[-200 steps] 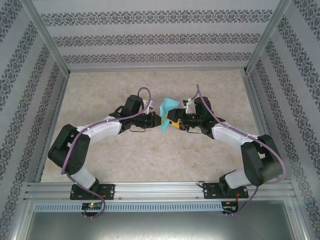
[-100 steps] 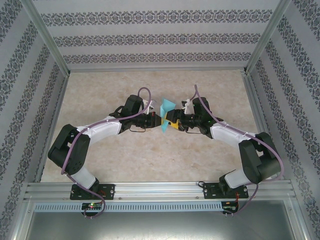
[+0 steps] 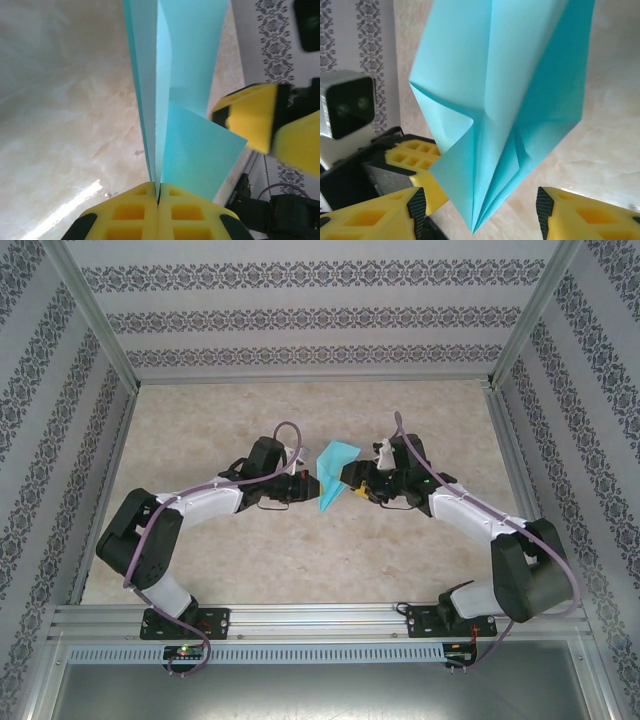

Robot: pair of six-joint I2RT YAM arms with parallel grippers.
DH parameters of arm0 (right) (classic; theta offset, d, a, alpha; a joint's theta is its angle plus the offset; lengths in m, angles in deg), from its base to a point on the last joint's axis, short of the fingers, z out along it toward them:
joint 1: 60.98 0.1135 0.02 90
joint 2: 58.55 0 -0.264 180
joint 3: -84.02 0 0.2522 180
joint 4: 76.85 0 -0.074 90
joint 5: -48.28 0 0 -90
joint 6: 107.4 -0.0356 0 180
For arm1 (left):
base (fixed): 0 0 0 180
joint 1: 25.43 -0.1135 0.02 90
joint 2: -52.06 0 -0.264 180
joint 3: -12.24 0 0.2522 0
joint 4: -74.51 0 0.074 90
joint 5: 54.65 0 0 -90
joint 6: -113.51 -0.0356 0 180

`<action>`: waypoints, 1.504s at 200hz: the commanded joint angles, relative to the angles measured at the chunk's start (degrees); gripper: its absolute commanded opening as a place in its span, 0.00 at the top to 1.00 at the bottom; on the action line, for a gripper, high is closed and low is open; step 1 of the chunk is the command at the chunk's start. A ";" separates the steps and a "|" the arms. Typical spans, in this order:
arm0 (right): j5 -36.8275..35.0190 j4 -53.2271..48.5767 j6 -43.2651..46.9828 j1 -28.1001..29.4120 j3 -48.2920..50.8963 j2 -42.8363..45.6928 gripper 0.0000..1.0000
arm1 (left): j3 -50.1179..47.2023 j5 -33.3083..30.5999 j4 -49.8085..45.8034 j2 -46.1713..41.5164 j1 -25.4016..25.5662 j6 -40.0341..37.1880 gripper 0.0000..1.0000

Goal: Fold a paper plane with a square sheet of paper (pick it up from the middle)
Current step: Turn over a paper plane at the center of the table.

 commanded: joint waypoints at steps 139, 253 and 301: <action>-1.47 1.21 0.68 6.17 -1.65 -10.11 0.39 | -3.35 -6.25 4.48 10.58 -0.34 -0.72 0.93; -2.38 3.50 -0.78 9.60 -6.42 -18.42 0.40 | -3.93 -6.39 5.28 10.61 -0.34 -1.08 0.93; -4.26 1.18 0.67 9.59 -7.34 -19.74 0.40 | -4.13 -6.22 5.17 10.80 -0.30 -1.26 0.93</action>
